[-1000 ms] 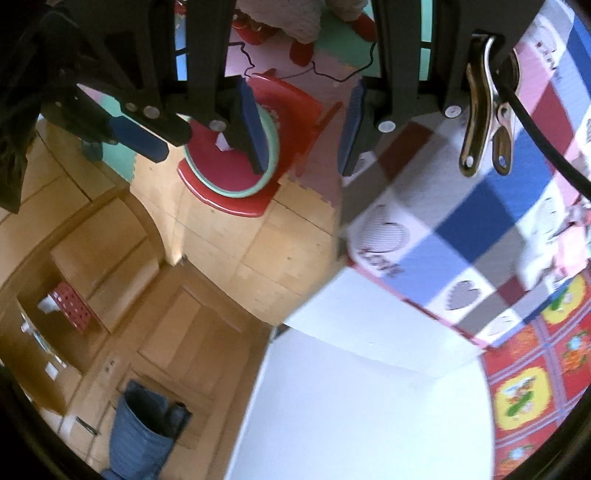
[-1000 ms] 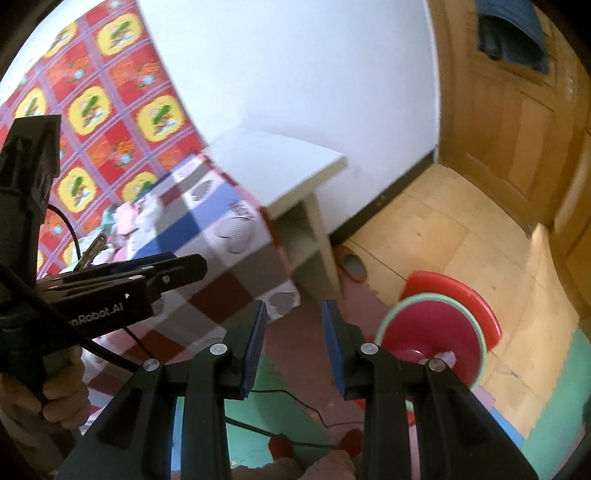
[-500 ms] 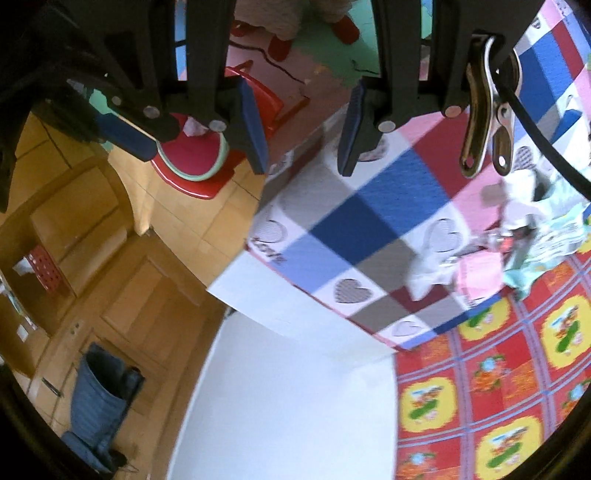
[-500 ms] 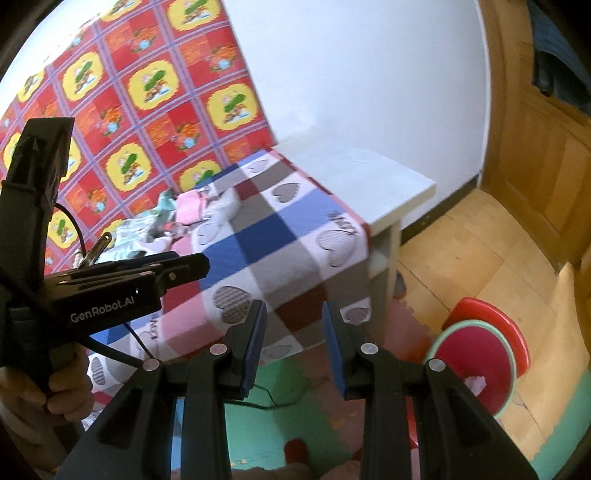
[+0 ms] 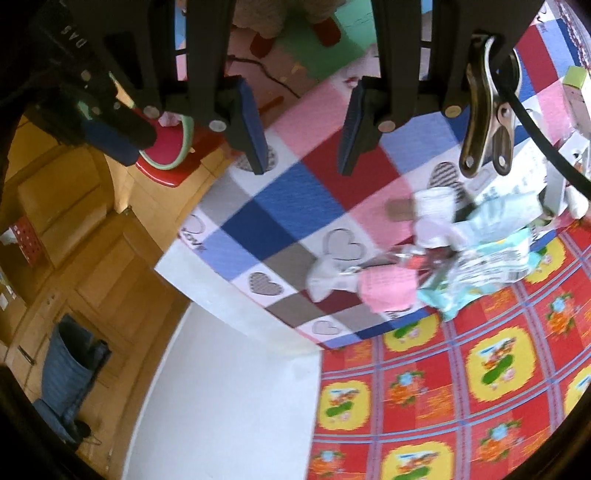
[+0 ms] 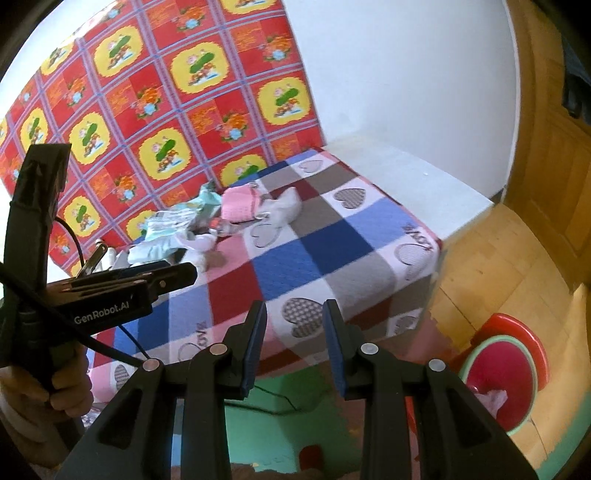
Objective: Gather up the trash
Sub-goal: 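Move both grippers back over the bed toward the light blue mask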
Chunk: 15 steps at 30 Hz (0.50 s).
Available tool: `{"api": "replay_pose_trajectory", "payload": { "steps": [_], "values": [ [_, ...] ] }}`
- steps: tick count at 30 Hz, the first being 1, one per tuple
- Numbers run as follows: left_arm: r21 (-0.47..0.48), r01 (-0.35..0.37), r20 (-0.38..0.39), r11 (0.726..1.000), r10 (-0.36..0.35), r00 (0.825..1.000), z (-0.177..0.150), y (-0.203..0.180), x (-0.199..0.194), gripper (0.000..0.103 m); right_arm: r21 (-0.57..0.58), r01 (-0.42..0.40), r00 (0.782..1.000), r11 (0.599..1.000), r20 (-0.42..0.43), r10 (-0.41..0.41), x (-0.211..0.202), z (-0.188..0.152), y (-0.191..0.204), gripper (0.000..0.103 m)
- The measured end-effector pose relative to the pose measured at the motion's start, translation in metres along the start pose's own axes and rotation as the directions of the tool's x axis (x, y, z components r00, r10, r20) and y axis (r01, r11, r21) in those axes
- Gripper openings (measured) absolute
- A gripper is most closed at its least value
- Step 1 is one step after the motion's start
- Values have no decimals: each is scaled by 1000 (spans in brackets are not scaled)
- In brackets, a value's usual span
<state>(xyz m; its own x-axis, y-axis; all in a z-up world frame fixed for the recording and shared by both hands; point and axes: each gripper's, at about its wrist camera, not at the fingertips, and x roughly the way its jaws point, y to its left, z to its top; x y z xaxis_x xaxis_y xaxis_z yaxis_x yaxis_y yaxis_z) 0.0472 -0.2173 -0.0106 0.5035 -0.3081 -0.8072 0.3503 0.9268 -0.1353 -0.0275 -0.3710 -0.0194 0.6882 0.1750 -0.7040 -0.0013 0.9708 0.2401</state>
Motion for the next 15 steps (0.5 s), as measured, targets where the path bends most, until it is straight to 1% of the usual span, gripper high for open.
{"api": "replay_pose_trajectory", "payload": {
  "steps": [9, 15],
  "values": [
    [-81, -46, 7, 996, 47, 999, -4, 60, -10, 41, -52, -70, 997, 996, -28, 69, 25, 19, 36, 32],
    [-156, -96, 1, 983, 97, 995, -7, 96, -14, 41, -101, -135, 990, 986, -60, 129, 48, 37, 57, 32]
  ]
}}
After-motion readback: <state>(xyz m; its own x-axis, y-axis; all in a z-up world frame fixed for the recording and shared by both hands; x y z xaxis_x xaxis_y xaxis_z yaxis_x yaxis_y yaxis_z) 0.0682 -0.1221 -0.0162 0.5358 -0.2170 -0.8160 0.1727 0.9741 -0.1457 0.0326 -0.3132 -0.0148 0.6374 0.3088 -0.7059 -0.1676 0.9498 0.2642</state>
